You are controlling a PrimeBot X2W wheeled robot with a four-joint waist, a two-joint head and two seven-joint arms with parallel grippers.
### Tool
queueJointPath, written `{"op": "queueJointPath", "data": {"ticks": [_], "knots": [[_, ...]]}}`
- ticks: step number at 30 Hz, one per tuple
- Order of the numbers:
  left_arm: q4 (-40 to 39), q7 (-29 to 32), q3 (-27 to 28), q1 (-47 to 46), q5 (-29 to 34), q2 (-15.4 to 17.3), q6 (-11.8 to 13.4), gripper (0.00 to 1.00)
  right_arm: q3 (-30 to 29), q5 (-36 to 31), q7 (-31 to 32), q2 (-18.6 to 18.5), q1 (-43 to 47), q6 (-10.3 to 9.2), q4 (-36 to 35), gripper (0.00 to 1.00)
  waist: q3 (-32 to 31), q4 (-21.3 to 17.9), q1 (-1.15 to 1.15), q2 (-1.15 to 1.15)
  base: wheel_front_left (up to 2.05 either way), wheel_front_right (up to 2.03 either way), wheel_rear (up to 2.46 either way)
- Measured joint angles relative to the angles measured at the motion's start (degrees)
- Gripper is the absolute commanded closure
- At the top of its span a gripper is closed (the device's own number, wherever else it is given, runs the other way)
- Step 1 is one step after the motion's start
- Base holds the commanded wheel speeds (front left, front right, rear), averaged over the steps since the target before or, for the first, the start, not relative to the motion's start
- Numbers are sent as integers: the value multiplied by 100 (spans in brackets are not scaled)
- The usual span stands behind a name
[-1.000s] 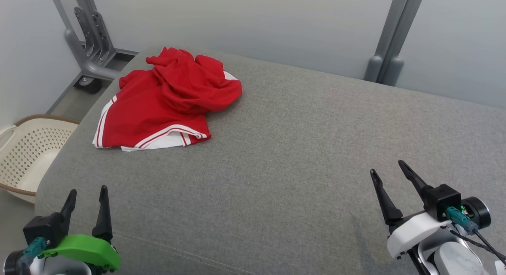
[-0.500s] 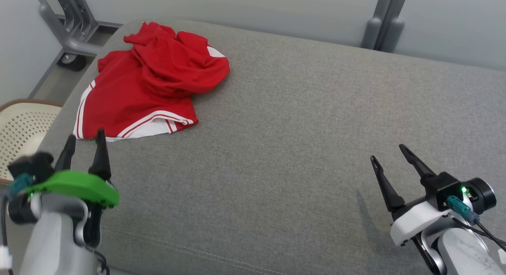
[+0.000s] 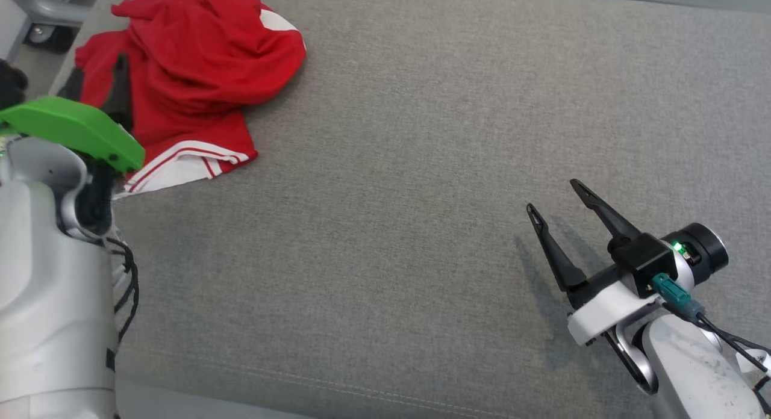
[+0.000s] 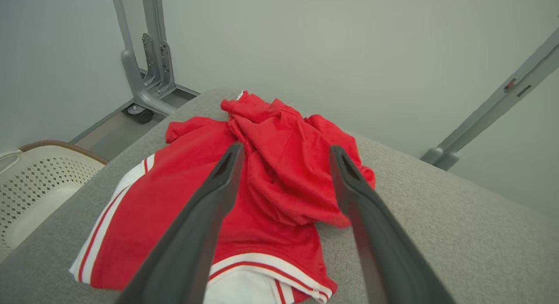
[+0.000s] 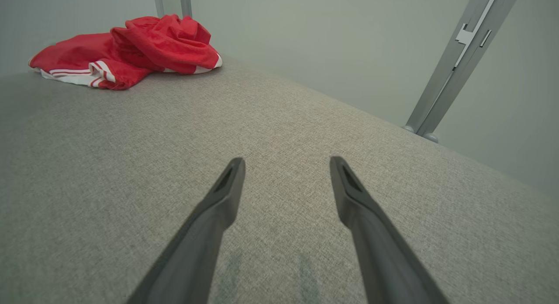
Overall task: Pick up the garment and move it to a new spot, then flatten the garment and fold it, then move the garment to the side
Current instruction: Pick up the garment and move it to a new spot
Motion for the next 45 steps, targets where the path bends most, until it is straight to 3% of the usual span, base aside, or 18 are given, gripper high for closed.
{"op": "queueJointPath", "data": {"ticks": [10, 23, 24, 25, 26, 38, 45], "knots": [[293, 289, 465, -611, -261, 365, 192, 0, -1, -75, -1, 48, -573, -7, -271, 0, 683, -534, 0, 0, 0, 0, 0], [973, 588, 534, -1094, -123, 719, 599, 0, -163, -131, -1, 76, -1197, -169, -479, 0, 1683, -1129, 1, 0, 0, 0, 0], [1004, 586, 521, -1129, -123, 690, 599, 13, -177, -131, -1, 76, -1217, -194, -475, 0, 1746, -1164, 1, 0, 0, 0, 0], [1016, 586, 477, -1178, -122, 673, 586, 60, -198, -131, -1, 77, -1233, -220, -475, 0, 1802, -1195, 1, 0, 0, 0, 0], [1035, 578, 432, -1237, -122, 664, 550, 100, -220, -131, -2, 76, -1247, -232, -470, 0, 1852, -1224, 1, 0, 0, 0, 0], [1143, 1, -224, -1694, 322, 601, 111, 100, -170, -123, -18, 167, -1284, -267, -201, 0, 1749, -1247, 0, 0, 0, 0, 0], [1169, -277, -565, -1784, 474, 323, -32, 100, -149, -5, -18, 222, -1263, -268, -22, 0, 1398, -1136, 0, 0, 0, 0, 0]]}}
